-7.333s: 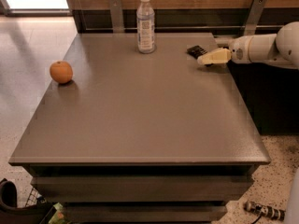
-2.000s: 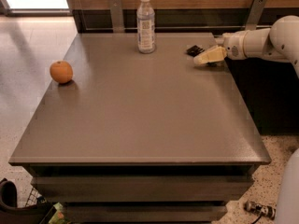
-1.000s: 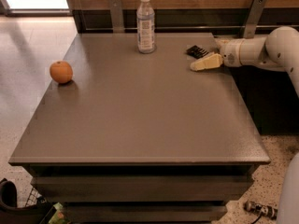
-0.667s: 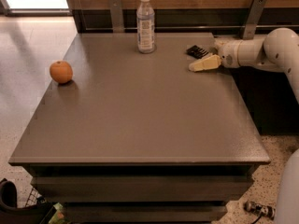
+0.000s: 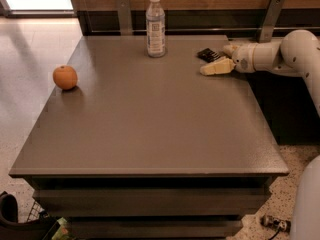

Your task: Move rxbar chocolate near orange

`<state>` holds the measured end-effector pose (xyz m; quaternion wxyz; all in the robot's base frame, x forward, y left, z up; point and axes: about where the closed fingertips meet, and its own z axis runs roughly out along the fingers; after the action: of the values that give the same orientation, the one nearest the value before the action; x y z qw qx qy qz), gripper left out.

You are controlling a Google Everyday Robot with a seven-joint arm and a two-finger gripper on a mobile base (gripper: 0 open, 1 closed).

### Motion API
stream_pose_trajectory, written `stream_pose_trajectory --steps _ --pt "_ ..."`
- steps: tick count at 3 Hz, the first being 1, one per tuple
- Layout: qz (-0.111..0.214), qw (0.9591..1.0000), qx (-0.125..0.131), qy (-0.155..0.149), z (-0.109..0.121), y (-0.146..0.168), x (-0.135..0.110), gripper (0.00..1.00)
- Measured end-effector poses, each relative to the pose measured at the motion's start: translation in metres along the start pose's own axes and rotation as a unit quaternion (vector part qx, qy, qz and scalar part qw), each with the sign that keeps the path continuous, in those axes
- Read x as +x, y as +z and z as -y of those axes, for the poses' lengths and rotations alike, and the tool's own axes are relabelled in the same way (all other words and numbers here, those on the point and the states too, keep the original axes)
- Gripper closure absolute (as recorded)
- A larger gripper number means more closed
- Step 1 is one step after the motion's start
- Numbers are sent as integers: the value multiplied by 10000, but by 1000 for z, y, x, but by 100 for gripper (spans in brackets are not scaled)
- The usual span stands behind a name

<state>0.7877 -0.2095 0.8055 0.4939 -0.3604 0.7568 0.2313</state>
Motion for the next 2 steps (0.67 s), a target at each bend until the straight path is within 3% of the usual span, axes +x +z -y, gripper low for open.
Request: stream_pose_trajectory --steps 1,2 --pt "0 10000 -1 0 0 -3 -7 80" --pt "0 10000 -3 0 0 -3 -9 100"
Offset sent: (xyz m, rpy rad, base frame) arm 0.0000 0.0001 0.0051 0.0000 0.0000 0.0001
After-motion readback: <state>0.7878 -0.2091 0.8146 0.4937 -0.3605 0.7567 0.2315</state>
